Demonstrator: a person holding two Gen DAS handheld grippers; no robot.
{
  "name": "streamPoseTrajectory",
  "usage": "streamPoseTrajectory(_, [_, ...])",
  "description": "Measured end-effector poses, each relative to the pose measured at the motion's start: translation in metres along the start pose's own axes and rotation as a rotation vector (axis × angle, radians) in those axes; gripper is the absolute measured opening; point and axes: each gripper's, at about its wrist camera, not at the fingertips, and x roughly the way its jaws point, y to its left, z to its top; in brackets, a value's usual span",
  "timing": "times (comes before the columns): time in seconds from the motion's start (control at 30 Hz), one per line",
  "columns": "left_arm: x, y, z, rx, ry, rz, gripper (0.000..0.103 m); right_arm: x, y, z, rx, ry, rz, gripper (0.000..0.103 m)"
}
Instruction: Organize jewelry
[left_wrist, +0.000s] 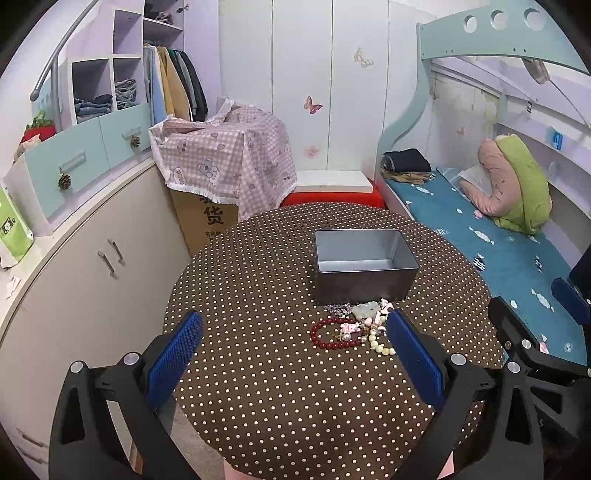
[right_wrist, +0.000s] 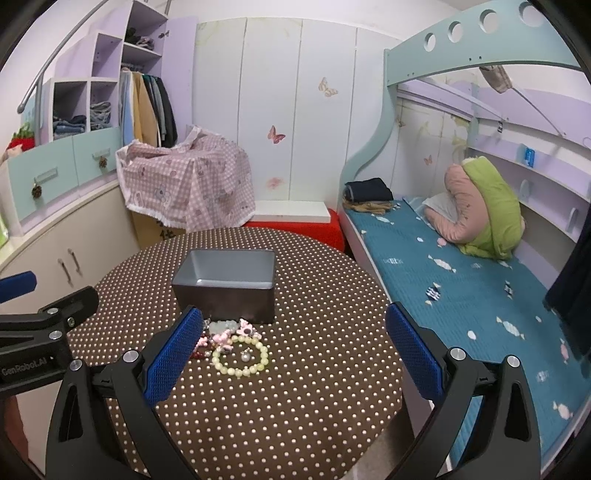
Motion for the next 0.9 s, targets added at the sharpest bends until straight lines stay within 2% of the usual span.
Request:
streamPoseTrajectory(0.77, [0.008, -0.003, -0.005, 0.009, 0.022, -0.015, 0.096, 0.004, -0.001, -0.007, -0.007, 0.021, -0.007, 0.096])
streamPoseTrajectory(0.9, [0.013, -0.001, -0.006, 0.009, 0.037, -0.028, 0.096, 0.012, -0.003, -0.008, 0.004, 0.047, 0.017, 0.096])
